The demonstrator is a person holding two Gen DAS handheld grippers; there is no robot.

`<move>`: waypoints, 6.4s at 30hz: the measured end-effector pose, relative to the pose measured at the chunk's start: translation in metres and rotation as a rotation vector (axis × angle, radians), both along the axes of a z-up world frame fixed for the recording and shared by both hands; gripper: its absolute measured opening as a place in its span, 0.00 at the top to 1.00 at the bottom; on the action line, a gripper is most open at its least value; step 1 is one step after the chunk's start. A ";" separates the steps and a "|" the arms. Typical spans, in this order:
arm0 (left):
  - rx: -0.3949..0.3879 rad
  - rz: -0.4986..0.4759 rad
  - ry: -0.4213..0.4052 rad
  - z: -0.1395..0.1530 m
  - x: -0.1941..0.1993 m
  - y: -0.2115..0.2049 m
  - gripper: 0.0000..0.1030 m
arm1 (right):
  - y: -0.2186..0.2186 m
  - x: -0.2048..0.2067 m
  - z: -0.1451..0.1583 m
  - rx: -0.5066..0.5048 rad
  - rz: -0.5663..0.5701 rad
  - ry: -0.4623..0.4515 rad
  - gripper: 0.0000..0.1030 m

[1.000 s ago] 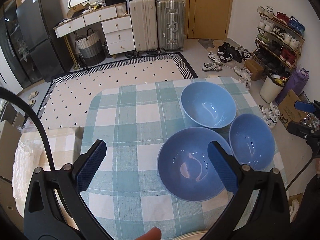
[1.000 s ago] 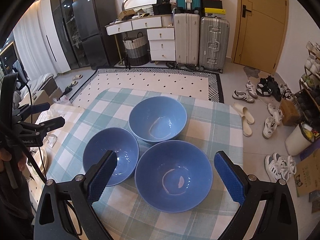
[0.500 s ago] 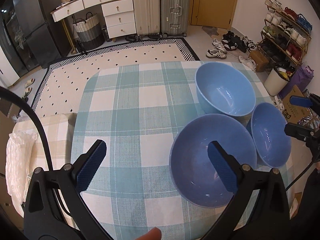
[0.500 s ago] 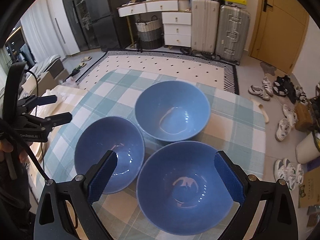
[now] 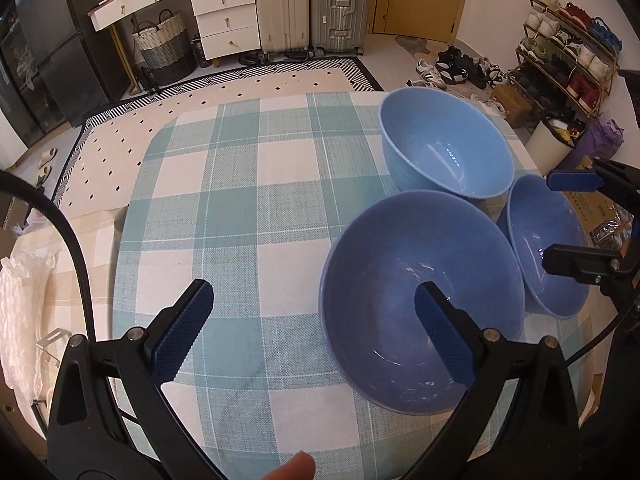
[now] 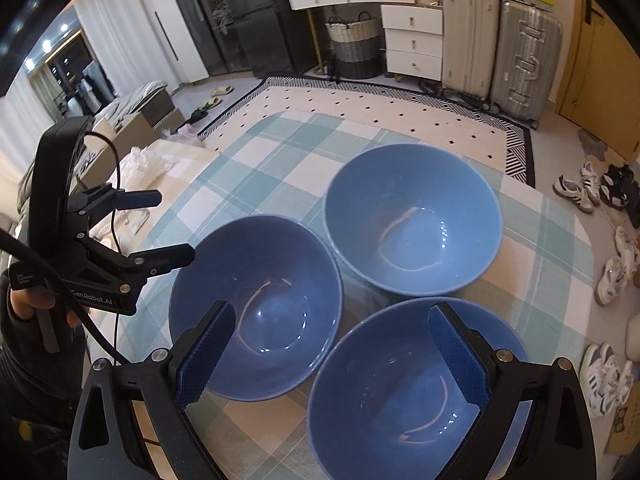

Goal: Organize plates and bowls

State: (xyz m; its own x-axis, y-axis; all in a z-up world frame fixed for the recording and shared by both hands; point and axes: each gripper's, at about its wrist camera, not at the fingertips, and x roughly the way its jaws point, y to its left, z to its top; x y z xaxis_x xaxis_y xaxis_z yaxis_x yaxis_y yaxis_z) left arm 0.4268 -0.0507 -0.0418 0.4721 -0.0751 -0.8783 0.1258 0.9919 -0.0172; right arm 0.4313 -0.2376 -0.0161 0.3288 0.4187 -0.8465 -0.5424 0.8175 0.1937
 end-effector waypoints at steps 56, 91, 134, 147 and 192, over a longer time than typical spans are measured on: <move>-0.101 -0.009 0.137 -0.079 -0.010 0.002 0.95 | 0.064 0.017 -0.071 -0.195 0.099 0.114 0.72; -0.072 -0.035 -0.018 0.023 -0.028 -0.023 0.95 | 0.023 -0.009 0.020 -0.042 -0.031 -0.019 0.85; 0.021 -0.218 0.003 0.047 -0.032 -0.235 0.95 | -0.148 -0.036 0.031 0.018 -0.275 -0.016 0.85; 0.040 -0.230 0.042 0.013 -0.011 -0.232 0.94 | -0.146 -0.023 0.004 0.003 -0.286 0.033 0.84; -0.013 -0.163 0.009 0.009 0.008 -0.202 0.27 | -0.151 -0.024 0.001 0.016 -0.321 0.026 0.42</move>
